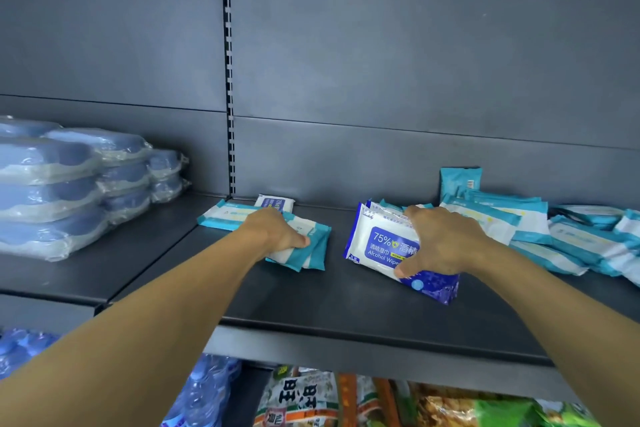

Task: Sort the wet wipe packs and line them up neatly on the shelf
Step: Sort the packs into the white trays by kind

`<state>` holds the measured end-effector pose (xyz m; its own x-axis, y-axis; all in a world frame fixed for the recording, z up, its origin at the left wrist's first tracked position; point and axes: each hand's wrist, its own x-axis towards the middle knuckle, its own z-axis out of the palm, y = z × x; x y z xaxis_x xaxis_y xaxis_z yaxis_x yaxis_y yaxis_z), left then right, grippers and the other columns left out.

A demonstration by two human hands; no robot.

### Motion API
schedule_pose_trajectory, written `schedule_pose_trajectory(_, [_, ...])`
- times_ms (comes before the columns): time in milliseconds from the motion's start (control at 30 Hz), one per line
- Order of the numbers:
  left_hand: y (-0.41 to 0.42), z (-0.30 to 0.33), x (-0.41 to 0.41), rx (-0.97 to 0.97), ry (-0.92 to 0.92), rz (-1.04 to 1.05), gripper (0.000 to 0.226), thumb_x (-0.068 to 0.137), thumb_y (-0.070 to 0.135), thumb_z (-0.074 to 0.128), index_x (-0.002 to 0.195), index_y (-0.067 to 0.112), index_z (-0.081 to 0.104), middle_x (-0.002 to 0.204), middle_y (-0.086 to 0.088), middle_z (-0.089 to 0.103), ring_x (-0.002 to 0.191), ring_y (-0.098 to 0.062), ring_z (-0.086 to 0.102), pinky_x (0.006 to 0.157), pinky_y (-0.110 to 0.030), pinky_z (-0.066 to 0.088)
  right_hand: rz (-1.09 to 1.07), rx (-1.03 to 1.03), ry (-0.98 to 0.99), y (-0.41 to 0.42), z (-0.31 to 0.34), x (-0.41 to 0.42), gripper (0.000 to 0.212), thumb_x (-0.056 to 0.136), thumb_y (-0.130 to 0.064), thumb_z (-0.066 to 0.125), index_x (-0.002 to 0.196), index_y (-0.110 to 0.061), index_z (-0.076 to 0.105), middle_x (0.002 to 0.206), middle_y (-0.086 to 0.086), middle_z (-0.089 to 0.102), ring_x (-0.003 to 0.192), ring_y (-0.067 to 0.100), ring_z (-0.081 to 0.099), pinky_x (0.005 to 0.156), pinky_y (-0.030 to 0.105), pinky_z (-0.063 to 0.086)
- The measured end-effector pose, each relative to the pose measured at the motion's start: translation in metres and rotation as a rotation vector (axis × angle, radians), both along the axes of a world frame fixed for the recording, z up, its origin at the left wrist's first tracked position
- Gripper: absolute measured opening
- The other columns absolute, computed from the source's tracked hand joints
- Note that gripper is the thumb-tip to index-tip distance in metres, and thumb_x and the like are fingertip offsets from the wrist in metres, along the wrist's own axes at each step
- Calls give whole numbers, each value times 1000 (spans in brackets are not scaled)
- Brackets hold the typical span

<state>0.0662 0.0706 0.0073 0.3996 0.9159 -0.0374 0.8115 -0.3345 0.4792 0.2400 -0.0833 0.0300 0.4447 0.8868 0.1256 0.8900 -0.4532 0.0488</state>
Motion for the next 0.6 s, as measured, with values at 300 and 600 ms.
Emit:
schedule_pose_trajectory(300, [-1, -4, 18, -245, -150, -35, 63, 75, 28, 79, 125, 1, 51, 113, -7, 58, 106, -23, 56, 89, -29, 45, -36, 91, -3, 8, -6, 2, 63, 61, -61, 77, 97, -26, 40, 98, -7, 53, 81, 17, 48, 65, 30, 35])
schedule_pose_trajectory(600, [22, -7, -15, -274, -295, -9, 60, 73, 24, 81, 119, 7, 47, 117, -6, 58, 105, -23, 57, 90, -33, 49, -45, 148, 125, 17, -3, -3, 59, 59, -57, 80, 97, -26, 48, 98, -8, 58, 84, 17, 56, 62, 29, 38])
